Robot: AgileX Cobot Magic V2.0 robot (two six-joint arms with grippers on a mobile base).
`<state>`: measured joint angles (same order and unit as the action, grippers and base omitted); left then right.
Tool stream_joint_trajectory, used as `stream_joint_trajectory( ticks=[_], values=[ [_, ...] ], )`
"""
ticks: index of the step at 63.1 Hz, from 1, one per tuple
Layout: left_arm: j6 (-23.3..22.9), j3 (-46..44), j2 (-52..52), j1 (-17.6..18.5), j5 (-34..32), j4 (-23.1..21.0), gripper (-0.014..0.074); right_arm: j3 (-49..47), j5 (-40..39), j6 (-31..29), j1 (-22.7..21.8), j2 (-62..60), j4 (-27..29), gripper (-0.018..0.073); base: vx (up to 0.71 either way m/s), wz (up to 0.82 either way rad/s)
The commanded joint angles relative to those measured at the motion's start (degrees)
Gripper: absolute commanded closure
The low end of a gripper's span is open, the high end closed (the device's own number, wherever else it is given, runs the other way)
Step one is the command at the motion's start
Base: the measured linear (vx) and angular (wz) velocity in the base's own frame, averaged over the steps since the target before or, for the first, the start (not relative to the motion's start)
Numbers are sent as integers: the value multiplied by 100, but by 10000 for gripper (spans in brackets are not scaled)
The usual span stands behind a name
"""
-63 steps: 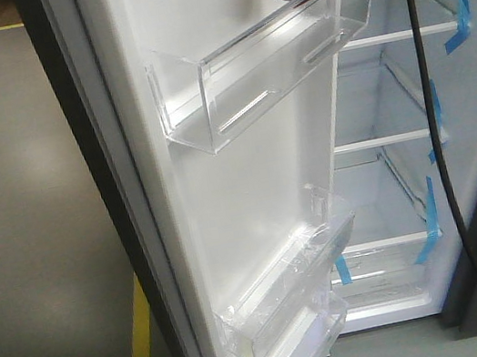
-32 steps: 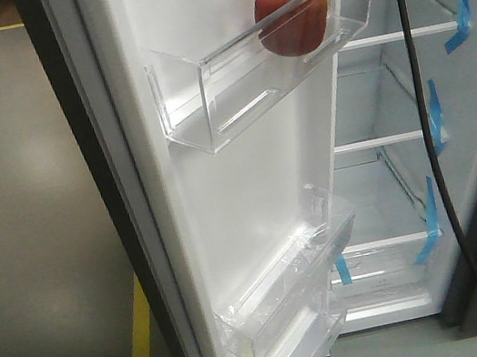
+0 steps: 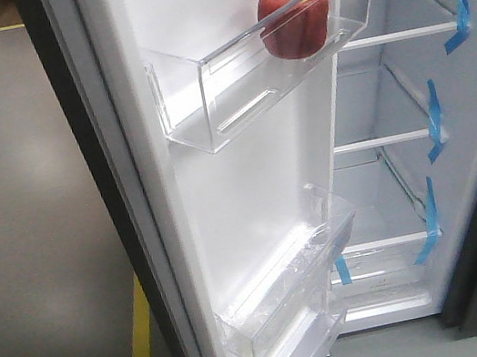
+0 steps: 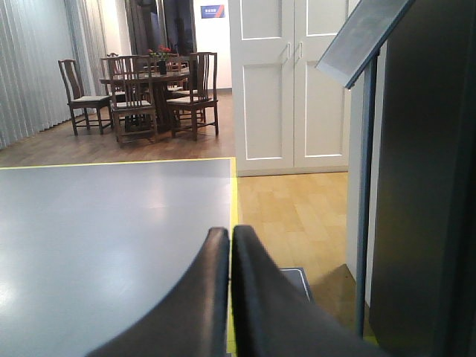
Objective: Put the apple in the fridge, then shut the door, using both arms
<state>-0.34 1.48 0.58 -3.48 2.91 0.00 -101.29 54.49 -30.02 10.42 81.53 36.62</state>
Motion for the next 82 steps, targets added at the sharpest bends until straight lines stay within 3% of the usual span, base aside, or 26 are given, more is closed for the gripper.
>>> stream_joint_trajectory(
  ticks=[1,12,29,59,82],
  values=[
    [-42,125,95,14,-428,0,603,561,-309,-134,-4,-687,150,13,0,0],
    [-42,125,95,14,-428,0,603,2255,-657,-332,-4,-1877,150,15,0,0],
    [-42,125,95,14,-428,0,603,3988,-701,-326,-4,-3589,173,15,0,0],
    [-42,125,95,14,-428,0,603,5678,377,-280,-10,-6069,221,15,0,0],
    [-42,125,95,14,-428,0,603,6510,813,-14,-10,-7054,417,15,0,0]
  ],
)
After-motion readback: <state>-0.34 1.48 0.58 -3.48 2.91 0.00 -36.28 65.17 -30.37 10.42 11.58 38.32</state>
